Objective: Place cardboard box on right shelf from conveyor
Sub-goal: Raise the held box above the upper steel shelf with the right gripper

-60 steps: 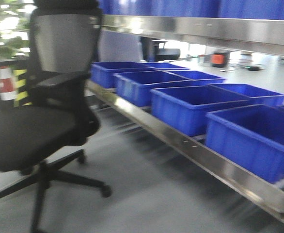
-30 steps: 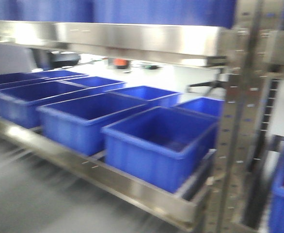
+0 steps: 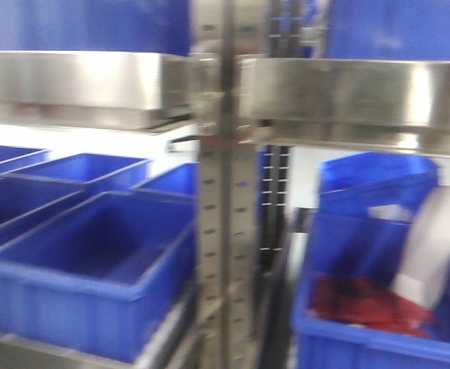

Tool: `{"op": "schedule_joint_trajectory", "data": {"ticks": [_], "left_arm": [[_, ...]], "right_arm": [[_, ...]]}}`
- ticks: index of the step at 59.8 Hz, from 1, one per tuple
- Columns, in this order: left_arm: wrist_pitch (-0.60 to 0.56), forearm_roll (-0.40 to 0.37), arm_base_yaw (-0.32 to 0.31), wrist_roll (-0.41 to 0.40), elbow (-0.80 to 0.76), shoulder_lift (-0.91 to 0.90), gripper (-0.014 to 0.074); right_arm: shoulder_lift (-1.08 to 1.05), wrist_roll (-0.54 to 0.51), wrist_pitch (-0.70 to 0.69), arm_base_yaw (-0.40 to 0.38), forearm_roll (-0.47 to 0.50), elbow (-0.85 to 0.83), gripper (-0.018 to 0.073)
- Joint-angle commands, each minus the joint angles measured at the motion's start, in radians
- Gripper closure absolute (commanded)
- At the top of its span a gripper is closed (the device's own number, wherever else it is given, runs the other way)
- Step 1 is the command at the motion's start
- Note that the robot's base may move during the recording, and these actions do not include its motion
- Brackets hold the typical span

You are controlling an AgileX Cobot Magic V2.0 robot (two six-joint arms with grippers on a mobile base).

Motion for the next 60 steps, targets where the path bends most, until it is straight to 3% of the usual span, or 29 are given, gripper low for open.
{"op": "schedule_joint_trajectory", "data": {"ticks": [1,60], "left_arm": [[-0.086,-0.006,-0.006,0.000,0.010,-0.015,0.0712],[-0.086,-0.006,-0.006,0.000,0.010,-0.013,0.0712]], "right_arm": [[0.013,-0.009,-0.102,-0.006,-0.020,-0.027,0.0274],[0.013,-0.009,-0.102,-0.006,-0.020,-0.027,0.0274]]}}
